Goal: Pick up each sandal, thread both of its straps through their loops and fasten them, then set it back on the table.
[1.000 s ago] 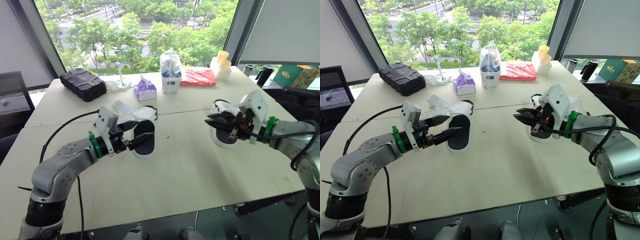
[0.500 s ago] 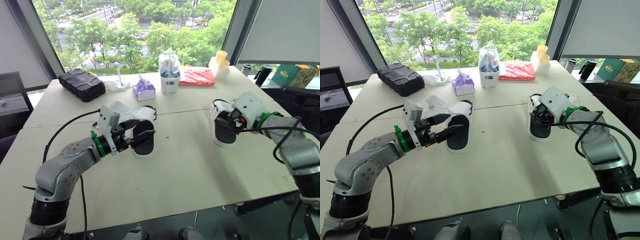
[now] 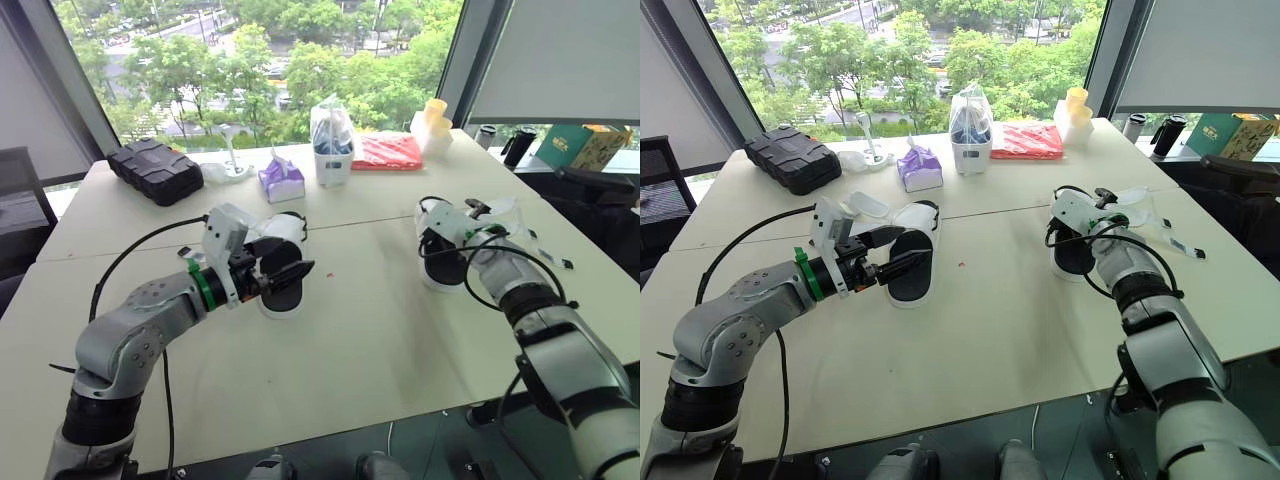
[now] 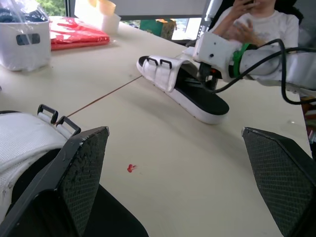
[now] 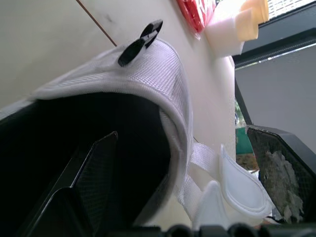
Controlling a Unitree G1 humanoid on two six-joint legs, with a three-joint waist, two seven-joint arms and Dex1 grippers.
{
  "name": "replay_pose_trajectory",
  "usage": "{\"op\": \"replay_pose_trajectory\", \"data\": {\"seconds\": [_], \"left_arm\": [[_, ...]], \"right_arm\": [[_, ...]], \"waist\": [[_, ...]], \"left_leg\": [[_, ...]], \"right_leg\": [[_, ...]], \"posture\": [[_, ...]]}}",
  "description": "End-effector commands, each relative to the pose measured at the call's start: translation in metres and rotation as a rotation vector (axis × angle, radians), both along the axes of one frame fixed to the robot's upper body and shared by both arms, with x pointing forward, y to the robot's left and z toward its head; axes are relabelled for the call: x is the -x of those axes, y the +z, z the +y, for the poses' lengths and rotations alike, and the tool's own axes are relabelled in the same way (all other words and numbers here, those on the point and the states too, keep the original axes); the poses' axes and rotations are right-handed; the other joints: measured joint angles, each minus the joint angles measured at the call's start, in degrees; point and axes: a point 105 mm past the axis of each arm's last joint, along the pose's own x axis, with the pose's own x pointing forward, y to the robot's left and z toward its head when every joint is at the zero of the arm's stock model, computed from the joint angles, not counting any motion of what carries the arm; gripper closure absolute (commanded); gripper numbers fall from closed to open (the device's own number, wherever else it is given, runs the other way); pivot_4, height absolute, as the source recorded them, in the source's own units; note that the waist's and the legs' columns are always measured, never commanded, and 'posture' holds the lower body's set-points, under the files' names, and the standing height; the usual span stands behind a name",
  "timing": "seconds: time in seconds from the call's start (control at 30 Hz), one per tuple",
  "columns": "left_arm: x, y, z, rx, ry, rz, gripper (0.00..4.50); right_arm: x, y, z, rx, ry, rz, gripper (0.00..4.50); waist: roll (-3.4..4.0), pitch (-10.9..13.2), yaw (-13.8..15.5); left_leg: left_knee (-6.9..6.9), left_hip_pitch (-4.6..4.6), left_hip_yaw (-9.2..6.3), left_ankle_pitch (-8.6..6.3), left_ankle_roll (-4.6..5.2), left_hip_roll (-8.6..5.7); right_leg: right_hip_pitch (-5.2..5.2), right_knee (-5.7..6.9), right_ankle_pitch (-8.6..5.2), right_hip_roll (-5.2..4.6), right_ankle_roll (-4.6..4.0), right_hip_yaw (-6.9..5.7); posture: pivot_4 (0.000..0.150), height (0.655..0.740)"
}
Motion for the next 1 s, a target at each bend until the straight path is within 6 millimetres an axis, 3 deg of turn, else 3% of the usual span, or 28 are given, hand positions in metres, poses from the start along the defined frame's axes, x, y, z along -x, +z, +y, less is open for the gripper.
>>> {"op": "replay_pose_trajectory", "data": {"seconds": [0.03,0.17,0.33,0.57,0.73,0.8,0.9,1.0], "left_arm": [[0.004,0.01,0.002,-0.008,0.016,-0.06,0.0],[0.005,0.008,0.005,-0.013,0.038,-0.064,0.0],[0.007,0.008,0.007,-0.011,0.053,-0.07,0.0],[0.006,0.006,0.008,-0.003,0.071,-0.071,0.0],[0.007,0.002,0.008,0.006,0.069,-0.06,0.0],[0.008,0.0,0.008,0.008,0.063,-0.052,0.0],[0.006,-0.006,0.008,0.002,0.061,-0.031,0.0],[0.005,-0.006,0.003,0.005,0.029,-0.029,0.0]], "right_arm": [[-0.006,0.019,0.003,0.023,-0.018,-0.094,0.26],[-0.009,0.023,0.01,-0.007,-0.02,-0.133,1.81],[-0.01,0.025,0.015,-0.008,-0.014,-0.148,4.44],[-0.012,0.029,0.023,-0.023,0.021,-0.168,4.44],[-0.008,0.063,0.044,0.046,0.299,-0.224,4.44],[0.006,0.07,0.061,0.129,0.526,-0.206,4.44],[0.043,0.061,0.082,0.281,0.859,-0.12,4.44],[0.075,0.054,0.09,0.428,1.057,-0.039,4.44]], "waist": [[0.0,0.0,0.0],[0.01,0.0,-0.1],[0.01,0.0,-0.2],[0.02,0.0,-0.2],[0.12,0.1,-0.2],[0.23,0.1,-0.1],[0.22,0.1,-0.1],[0.2,0.1,0.0]], "left_leg": [[-0.08,0.01,-0.02,0.02,-0.03,0.0],[-0.19,0.02,-0.09,0.05,-0.09,0.02],[-0.17,0.03,-0.11,0.06,-0.09,0.02],[-0.18,0.04,-0.12,0.07,-0.09,0.05],[-0.18,0.04,-0.11,0.07,-0.09,0.05],[-0.18,0.03,-0.1,0.06,-0.08,0.04],[-0.19,0.03,-0.12,0.05,-0.06,0.07],[-0.18,0.04,-0.14,0.02,-0.02,0.09]], "right_leg": [[-0.03,0.02,0.0,0.01,0.0,0.0],[-0.08,0.06,0.0,0.07,-0.01,-0.01],[-0.08,0.08,0.03,0.12,-0.06,0.01],[-0.08,0.1,0.04,0.16,-0.06,0.01],[-0.09,0.1,0.04,0.18,-0.06,0.02],[-0.11,0.1,0.04,0.18,-0.05,0.02],[-0.12,0.09,0.04,0.21,-0.04,0.01],[-0.08,0.09,0.03,0.23,-0.03,-0.01]], "posture": [[0.15,0.74],[0.15,0.74],[0.15,0.74],[0.15,0.74],[0.15,0.74],[0.15,0.74],[0.15,0.74],[0.15,0.74]]}}
